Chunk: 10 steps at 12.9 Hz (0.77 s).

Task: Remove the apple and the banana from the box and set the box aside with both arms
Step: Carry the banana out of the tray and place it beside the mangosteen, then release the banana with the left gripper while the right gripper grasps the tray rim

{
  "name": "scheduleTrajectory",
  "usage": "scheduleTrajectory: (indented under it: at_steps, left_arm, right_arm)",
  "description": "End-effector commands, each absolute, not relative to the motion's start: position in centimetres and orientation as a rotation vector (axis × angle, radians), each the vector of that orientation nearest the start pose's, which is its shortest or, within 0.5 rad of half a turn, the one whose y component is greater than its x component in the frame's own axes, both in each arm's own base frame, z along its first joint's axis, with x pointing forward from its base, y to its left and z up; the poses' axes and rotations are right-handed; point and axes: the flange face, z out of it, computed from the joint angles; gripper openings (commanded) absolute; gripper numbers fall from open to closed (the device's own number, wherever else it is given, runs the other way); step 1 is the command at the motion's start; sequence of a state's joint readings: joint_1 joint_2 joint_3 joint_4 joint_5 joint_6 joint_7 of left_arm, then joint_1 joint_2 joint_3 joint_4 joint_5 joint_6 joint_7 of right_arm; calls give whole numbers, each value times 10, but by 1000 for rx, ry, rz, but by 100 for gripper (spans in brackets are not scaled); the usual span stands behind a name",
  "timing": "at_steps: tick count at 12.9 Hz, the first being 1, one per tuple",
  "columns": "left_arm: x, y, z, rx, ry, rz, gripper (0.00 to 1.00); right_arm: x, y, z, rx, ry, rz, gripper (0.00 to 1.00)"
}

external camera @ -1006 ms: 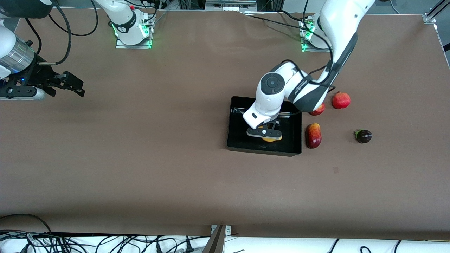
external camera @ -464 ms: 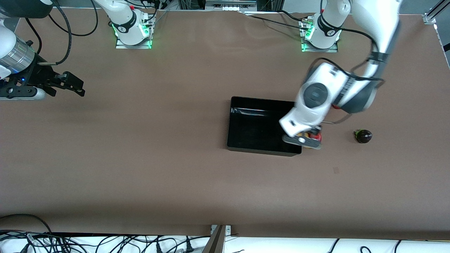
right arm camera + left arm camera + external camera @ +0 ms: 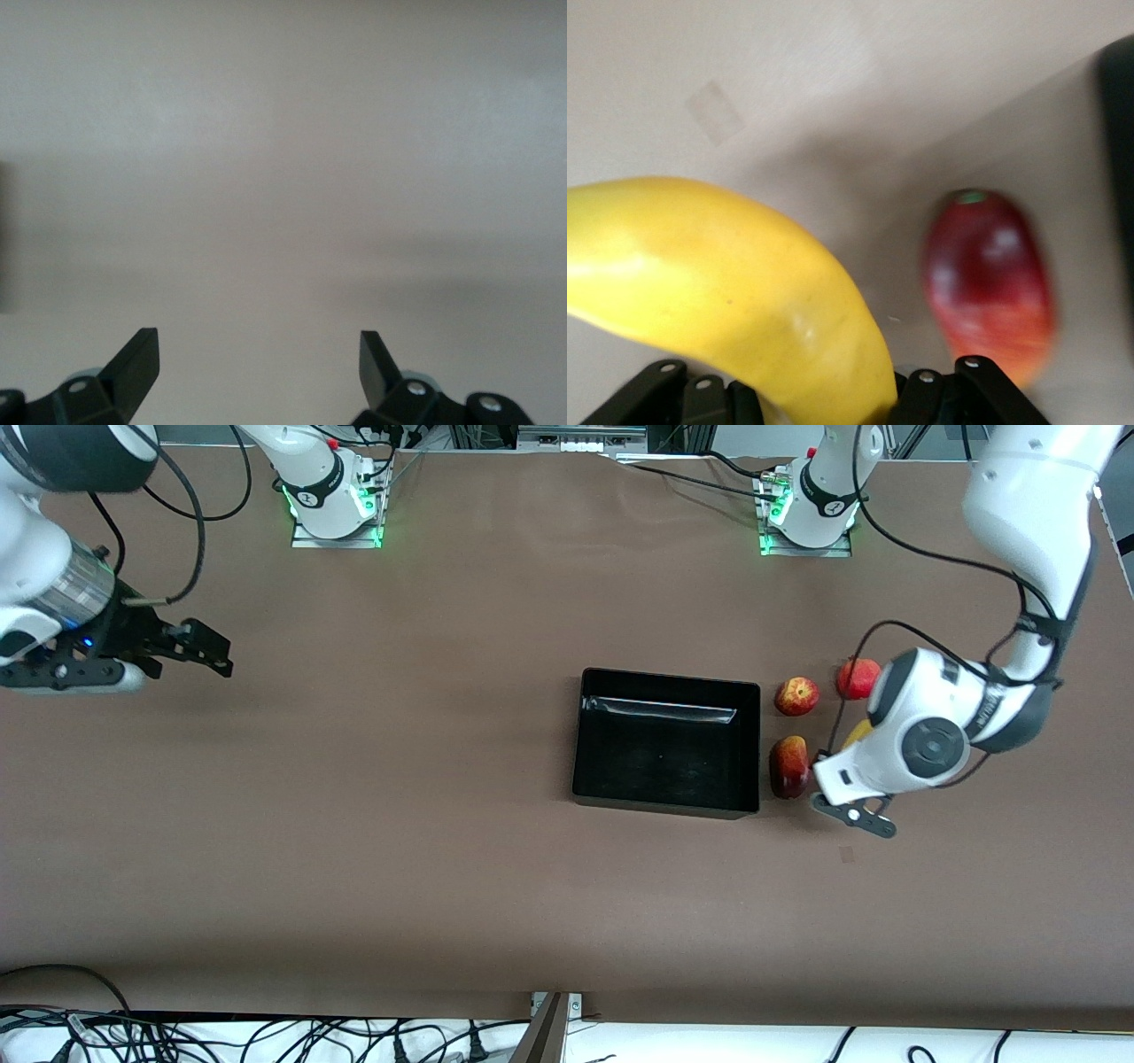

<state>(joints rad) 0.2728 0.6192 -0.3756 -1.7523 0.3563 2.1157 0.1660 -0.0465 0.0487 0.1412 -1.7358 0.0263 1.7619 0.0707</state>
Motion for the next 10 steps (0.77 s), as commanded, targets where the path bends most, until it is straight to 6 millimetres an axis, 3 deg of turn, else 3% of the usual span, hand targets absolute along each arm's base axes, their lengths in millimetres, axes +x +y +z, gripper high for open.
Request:
scheduleTrajectory:
  at_steps: [1,2,3,5,7,10]
  left_arm:
    - [644,3,190,-3033,770,296,12]
    - [642,3,187,-3035,771,305,70]
    - [640,2,186,-3043,753,311,100]
    - [640,1,187,-3082,724,311,100]
    - [643,-1,197,-3076,734,293,100]
    - [647,-18,243,-3048,757,257,100]
  right_arm:
    - [584,67,495,-3108,-108,192,100]
    - [580,75,493,-3108,-126,231,100]
    - [579,94,487,-3105,-165,240,100]
    - [583,140,466,-3094,-200,224,100]
    - [582,198,445,-3103,-76,172,100]
    - [578,290,393,-3066,69,76,100]
